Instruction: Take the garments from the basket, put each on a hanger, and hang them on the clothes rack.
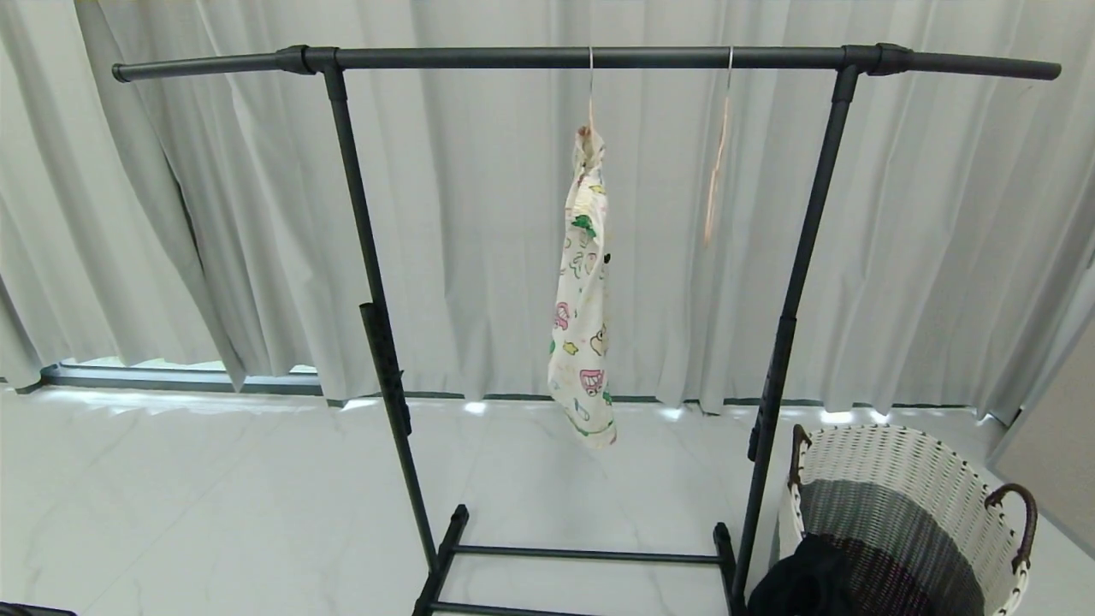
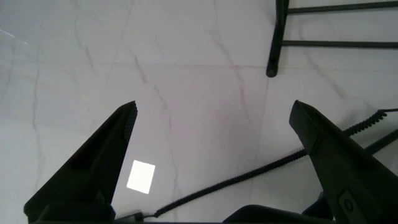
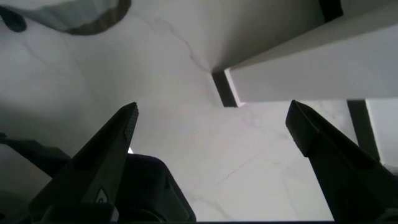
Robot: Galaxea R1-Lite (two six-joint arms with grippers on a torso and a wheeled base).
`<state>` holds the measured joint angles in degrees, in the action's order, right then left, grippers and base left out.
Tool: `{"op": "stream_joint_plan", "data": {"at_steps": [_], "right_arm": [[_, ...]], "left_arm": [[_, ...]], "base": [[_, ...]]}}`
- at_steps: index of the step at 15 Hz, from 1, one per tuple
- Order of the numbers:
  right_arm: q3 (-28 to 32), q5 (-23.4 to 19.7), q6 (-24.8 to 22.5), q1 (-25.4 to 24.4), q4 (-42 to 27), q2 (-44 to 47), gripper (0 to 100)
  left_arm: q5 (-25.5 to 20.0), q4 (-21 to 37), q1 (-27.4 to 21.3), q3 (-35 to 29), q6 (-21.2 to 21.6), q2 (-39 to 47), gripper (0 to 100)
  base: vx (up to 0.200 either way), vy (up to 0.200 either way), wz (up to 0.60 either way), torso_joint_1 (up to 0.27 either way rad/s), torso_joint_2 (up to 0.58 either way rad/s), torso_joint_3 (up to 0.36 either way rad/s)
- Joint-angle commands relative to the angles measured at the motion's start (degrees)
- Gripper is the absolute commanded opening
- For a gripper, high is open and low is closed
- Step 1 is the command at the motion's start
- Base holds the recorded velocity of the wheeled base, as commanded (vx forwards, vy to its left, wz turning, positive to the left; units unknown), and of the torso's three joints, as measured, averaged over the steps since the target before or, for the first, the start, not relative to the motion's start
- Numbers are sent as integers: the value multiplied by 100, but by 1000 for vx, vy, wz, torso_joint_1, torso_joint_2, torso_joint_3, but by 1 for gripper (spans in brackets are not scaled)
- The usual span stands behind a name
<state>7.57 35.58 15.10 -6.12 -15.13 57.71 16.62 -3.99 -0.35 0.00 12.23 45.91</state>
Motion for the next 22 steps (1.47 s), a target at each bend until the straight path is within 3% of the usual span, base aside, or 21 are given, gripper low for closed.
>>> {"op": "stream_joint_plan", "data": {"at_steps": [1,5,8,11,13,15,16,17,18,22], "right_arm": [[-1,-8,1,-355,1,-295,100],[-1,-263,-43,-1779,1,-814,100],[-1,-1282,-869,-2666,63,-1051,100],[-151,-2231,-2117,-2737,660,-550,100],[-124,-2249,-2398,-2737,1794,707,100],[-71,-2240,-2591,-2745,3446,2289,100],[-142,-2249,-3022,-2745,3851,2816,100],[-186,-2266,-3462,-2745,3930,3167,100],[-151,-2266,-3576,-2745,3983,3484,100],[78,-2275,-3576,-2535,4255,4152,100]], "left_arm": [[0,-6,9,0,-1,6,100],[-9,-6,-17,0,-1,-3,100],[0,-6,-17,0,-1,-3,100],[0,-6,-17,0,-1,6,100],[-9,-6,-17,0,-10,6,100],[-18,3,-26,0,-203,32,100],[-27,12,-17,0,-370,23,100],[-36,21,-26,0,-555,-38,100],[-36,21,-105,0,-555,-276,100],[-44,21,-457,0,-572,-469,100]], "base": [[200,0,0,2,2,2],[100,0,0,4,1,0],[0,0,0,0,0,0],[0,0,0,0,0,0],[0,0,0,0,0,0],[0,0,0,0,0,0],[0,0,0,0,0,0],[0,0,0,0,0,0],[0,0,0,0,0,0],[0,0,0,0,0,0]]}}
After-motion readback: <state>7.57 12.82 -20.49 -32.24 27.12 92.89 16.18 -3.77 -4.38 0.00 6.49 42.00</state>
